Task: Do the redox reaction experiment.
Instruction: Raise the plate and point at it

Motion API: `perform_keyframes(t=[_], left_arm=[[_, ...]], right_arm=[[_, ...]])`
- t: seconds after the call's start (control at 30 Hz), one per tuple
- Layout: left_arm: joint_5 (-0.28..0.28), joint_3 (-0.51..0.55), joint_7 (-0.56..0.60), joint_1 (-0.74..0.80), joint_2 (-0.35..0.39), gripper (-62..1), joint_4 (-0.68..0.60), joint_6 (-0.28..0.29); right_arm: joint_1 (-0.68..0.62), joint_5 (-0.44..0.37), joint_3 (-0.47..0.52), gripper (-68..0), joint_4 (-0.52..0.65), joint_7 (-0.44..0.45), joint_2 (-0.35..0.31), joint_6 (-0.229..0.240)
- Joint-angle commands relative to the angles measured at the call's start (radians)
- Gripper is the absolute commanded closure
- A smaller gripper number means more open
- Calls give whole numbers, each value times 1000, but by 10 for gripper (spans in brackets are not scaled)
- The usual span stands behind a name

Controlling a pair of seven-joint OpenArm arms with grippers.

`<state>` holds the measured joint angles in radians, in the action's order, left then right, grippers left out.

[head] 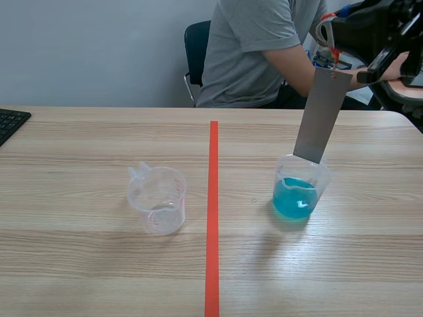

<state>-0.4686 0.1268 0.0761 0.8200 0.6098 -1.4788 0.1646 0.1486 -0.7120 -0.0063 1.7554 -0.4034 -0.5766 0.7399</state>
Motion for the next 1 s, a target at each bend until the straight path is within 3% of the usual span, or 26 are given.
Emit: perform_keyframes(t=[0.0, 0.33, 0.43, 0.5, 0.63, 0.77, 0.97], left_arm=[[-5, -3, 9, -3, 3, -36, -7, 3], [-6, -3, 8, -3, 13, -36, -7, 6], [-6, -3, 3, -3, 55, -36, -8, 10], [-20, -3, 13, -3, 104, -36, -14, 44], [-105, -3, 31, -23, 223, -36, -41, 108], [-171, -16, 31, -82, 344, -36, -77, 131], [-266, -206, -26, -365, 436, -36, -94, 166]], right_arm=[[12, -29, 19, -15, 21, -2, -19, 6], [12, -61, 36, -15, 35, -21, -18, 6], [12, -61, 36, -15, 35, -21, -18, 6], [12, -60, 36, -15, 35, -21, -18, 6], [12, -60, 36, -15, 35, -21, -18, 6], [12, -61, 36, -15, 35, -21, -18, 6], [12, -60, 36, -15, 35, -21, -18, 6]])
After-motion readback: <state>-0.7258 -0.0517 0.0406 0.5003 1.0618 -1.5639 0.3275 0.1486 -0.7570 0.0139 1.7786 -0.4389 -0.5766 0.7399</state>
